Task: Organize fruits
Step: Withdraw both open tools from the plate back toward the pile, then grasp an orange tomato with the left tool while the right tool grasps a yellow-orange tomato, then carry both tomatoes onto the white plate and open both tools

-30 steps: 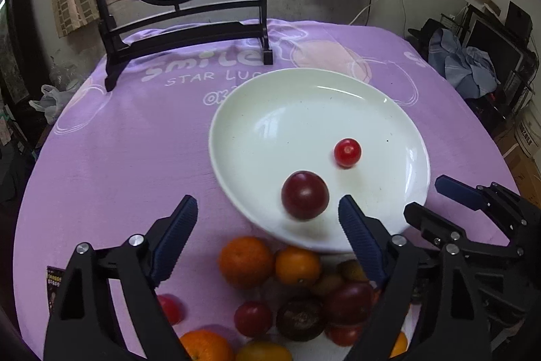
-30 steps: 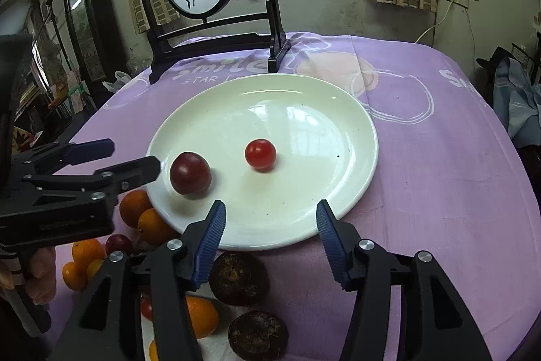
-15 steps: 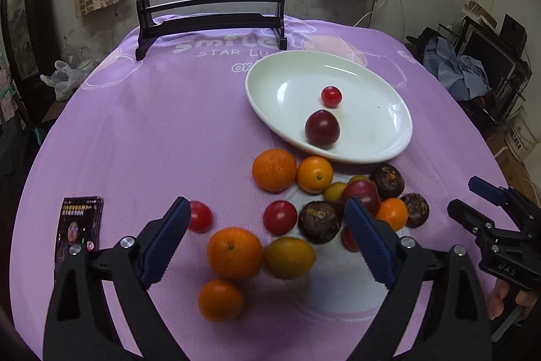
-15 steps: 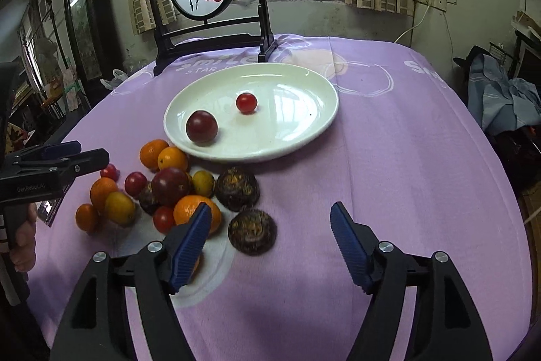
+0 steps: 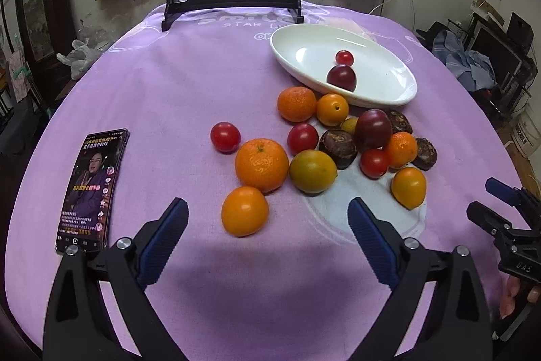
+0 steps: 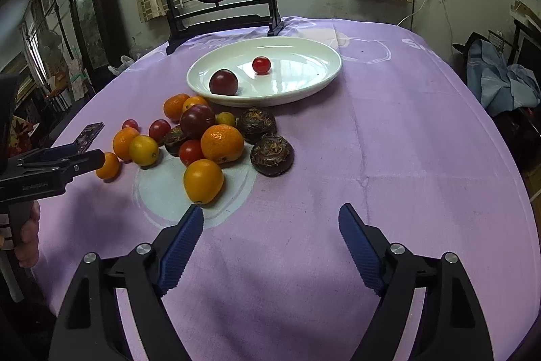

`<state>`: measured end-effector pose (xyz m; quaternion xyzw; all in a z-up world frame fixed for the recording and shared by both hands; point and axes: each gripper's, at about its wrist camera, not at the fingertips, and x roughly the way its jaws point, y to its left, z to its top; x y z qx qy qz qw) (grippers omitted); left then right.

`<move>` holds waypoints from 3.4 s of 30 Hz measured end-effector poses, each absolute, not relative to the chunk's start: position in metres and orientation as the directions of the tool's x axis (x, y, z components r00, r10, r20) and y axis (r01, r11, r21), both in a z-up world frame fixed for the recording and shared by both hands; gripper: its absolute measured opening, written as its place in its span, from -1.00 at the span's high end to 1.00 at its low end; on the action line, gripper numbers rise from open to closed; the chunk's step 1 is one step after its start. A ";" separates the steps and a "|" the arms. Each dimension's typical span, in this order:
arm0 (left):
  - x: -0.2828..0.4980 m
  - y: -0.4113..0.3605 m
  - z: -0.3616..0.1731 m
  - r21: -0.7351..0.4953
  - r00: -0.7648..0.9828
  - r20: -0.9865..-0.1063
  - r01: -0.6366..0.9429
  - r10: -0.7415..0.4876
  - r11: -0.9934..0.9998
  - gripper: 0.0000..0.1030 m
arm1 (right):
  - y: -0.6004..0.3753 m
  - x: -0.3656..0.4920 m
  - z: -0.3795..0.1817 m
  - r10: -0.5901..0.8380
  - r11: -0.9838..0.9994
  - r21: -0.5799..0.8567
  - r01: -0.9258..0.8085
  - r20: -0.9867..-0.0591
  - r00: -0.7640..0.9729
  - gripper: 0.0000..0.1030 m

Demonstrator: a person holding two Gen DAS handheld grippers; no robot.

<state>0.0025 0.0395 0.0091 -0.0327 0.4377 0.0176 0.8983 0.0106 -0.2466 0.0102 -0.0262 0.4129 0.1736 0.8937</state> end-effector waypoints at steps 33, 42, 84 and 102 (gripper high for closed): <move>0.021 0.051 -0.034 -0.034 0.548 -0.837 -0.046 -0.003 0.998 0.31 | -0.217 0.016 -0.004 0.310 0.914 0.093 -0.395 -0.788 0.532 -0.68; 0.020 0.054 -0.034 -0.038 0.555 -0.832 -0.032 -0.014 0.999 0.31 | -0.188 0.038 -0.007 0.275 0.911 0.045 -0.410 -0.806 0.523 -0.68; 0.019 0.027 0.039 0.009 0.652 -0.756 0.084 -0.048 0.996 0.32 | -0.214 0.041 0.043 0.370 0.894 0.104 -0.436 -0.722 0.585 0.28; 0.184 -0.016 0.044 0.025 0.625 -0.780 0.083 -0.032 0.996 0.32 | -0.195 0.162 0.037 0.282 0.920 0.028 -0.392 -0.740 0.610 0.27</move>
